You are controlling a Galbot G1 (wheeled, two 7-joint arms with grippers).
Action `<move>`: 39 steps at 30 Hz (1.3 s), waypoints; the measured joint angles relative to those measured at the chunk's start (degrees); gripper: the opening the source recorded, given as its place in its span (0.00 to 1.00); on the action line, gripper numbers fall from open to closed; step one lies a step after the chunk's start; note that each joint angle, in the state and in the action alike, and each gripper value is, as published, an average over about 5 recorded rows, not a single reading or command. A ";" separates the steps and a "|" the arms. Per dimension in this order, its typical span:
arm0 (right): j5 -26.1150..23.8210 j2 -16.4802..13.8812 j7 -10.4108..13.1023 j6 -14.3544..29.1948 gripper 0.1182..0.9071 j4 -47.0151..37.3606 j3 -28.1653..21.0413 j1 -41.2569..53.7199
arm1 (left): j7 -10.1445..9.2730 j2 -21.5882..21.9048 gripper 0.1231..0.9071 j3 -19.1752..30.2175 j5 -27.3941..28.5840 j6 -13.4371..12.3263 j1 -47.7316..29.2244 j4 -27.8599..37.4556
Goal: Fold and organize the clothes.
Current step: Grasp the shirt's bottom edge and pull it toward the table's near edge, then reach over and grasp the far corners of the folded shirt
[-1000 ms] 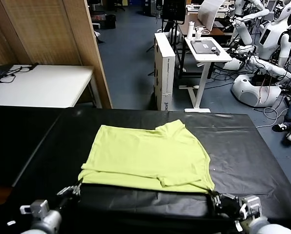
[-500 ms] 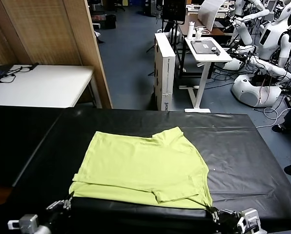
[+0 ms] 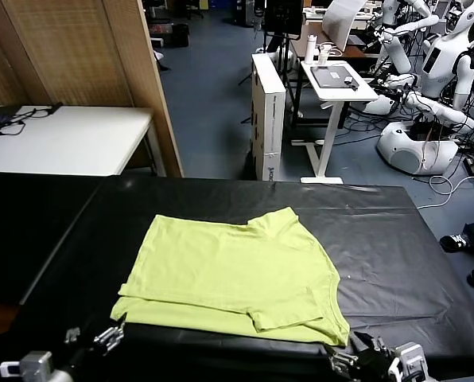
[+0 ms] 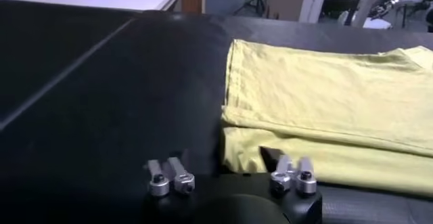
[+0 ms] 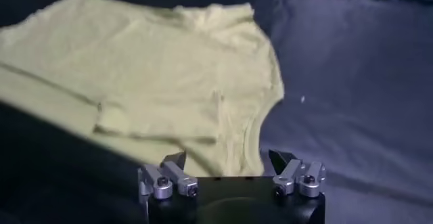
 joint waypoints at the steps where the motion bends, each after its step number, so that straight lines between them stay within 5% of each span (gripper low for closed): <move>1: 0.51 -0.51 -0.06 0.15 1.00 -1.16 -0.56 2.09 | 0.00 0.22 1.00 -0.12 -0.47 0.46 -0.76 -0.03; 12: 2.65 -1.86 -0.14 0.91 1.00 -18.05 -13.88 28.19 | -0.61 4.51 1.00 4.41 -8.64 4.06 -18.07 5.65; 23: 2.79 2.61 -1.53 2.74 1.00 -34.83 -27.55 47.13 | -0.59 8.85 1.00 13.85 -10.02 8.32 -37.73 18.73; 39: 2.76 9.12 -2.79 3.82 1.00 -49.66 -38.73 61.10 | 2.77 8.95 1.00 25.35 -7.03 8.44 -55.18 35.41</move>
